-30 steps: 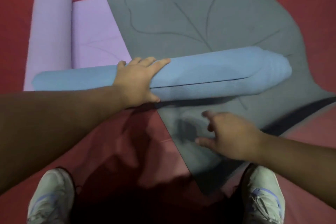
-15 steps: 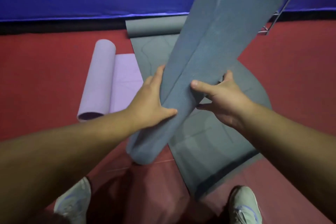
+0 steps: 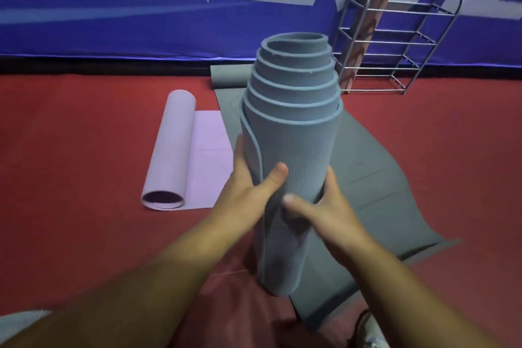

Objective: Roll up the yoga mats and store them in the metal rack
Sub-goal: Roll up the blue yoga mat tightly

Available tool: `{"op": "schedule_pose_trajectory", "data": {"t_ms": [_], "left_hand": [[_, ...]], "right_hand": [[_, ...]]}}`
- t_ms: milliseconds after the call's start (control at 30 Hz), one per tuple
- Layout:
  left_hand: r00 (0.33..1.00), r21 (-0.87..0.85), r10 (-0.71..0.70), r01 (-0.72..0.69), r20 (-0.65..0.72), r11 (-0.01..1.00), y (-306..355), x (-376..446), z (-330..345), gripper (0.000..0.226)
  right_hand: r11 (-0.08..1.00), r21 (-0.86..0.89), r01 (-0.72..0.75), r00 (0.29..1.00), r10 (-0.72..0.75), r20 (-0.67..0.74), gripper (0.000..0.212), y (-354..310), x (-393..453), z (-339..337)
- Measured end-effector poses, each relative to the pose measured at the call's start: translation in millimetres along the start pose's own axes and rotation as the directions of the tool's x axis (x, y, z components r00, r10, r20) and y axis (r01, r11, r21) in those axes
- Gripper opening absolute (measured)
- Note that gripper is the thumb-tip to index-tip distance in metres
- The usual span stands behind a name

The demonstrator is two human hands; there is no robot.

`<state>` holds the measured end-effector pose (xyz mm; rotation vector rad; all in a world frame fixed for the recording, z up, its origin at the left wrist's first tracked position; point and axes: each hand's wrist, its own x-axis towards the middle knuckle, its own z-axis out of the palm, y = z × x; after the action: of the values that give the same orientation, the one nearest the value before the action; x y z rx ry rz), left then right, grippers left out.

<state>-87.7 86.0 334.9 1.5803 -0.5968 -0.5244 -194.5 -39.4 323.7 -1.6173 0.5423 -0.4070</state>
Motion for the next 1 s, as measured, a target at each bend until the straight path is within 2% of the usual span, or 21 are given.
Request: {"op": "schedule_pose_trajectory", "data": {"t_ms": [67,133,167,233,267,333,400,433,533,600,733,833,900,1000], "left_hand": [[0.999,-0.027,0.040,-0.039,0.024,0.999,8,-2,-2,0.085],[0.997,-0.021,0.071,-0.072,-0.018,0.997,19,-3,-7,0.078],[0.996,-0.024,0.069,-0.070,-0.050,0.997,23,-2,-11,0.089],[0.996,-0.028,0.040,-0.043,-0.085,0.999,28,-2,-22,0.111],[0.996,-0.033,0.049,-0.051,-0.071,0.998,31,-4,-26,0.113],[0.996,-0.018,0.087,-0.088,-0.032,0.996,37,-6,-29,0.102],[0.988,0.026,0.141,-0.140,-0.059,0.990,46,-6,-30,0.088],[0.981,0.036,0.173,-0.171,-0.084,0.985,52,-6,-30,0.087],[0.971,-0.066,0.172,-0.185,-0.164,0.981,66,5,-32,0.095],[0.967,-0.095,0.169,-0.190,-0.191,0.977,77,11,-32,0.094],[0.953,-0.118,0.218,-0.246,-0.210,0.962,91,16,-26,0.059],[0.948,-0.209,0.194,-0.249,-0.251,0.946,93,24,-22,0.053],[0.948,-0.208,0.210,-0.262,-0.240,0.943,97,31,-22,0.050],[0.943,-0.188,0.258,-0.297,-0.208,0.936,100,32,-19,0.028]], "right_hand": [[0.998,0.065,-0.003,1.000,0.004,-0.023,0.106,-5,5,-3],[0.999,0.020,0.042,0.999,-0.042,-0.020,0.120,-9,5,-1],[0.997,0.005,0.075,0.997,-0.075,-0.010,0.118,-8,3,2],[0.992,-0.004,0.125,0.991,-0.125,0.036,0.103,-7,0,8],[0.990,-0.006,0.143,0.989,-0.143,0.045,0.095,-9,-1,9],[0.984,0.028,0.175,0.984,-0.176,0.023,0.094,-15,1,10],[0.972,0.119,0.203,0.979,-0.204,-0.006,0.105,-27,5,11],[0.961,0.143,0.237,0.971,-0.237,-0.020,0.104,-33,7,13],[0.922,0.159,0.354,0.935,-0.350,-0.050,0.080,-47,11,21],[0.904,0.159,0.396,0.917,-0.380,-0.121,0.078,-51,14,27],[0.901,0.137,0.410,0.901,-0.378,-0.213,0.080,-62,21,36],[0.877,0.164,0.452,0.883,-0.414,-0.221,0.066,-64,27,40],[0.873,0.144,0.466,0.867,-0.418,-0.272,0.061,-62,34,38],[0.886,0.115,0.450,0.861,-0.397,-0.317,0.062,-66,39,36]]}}
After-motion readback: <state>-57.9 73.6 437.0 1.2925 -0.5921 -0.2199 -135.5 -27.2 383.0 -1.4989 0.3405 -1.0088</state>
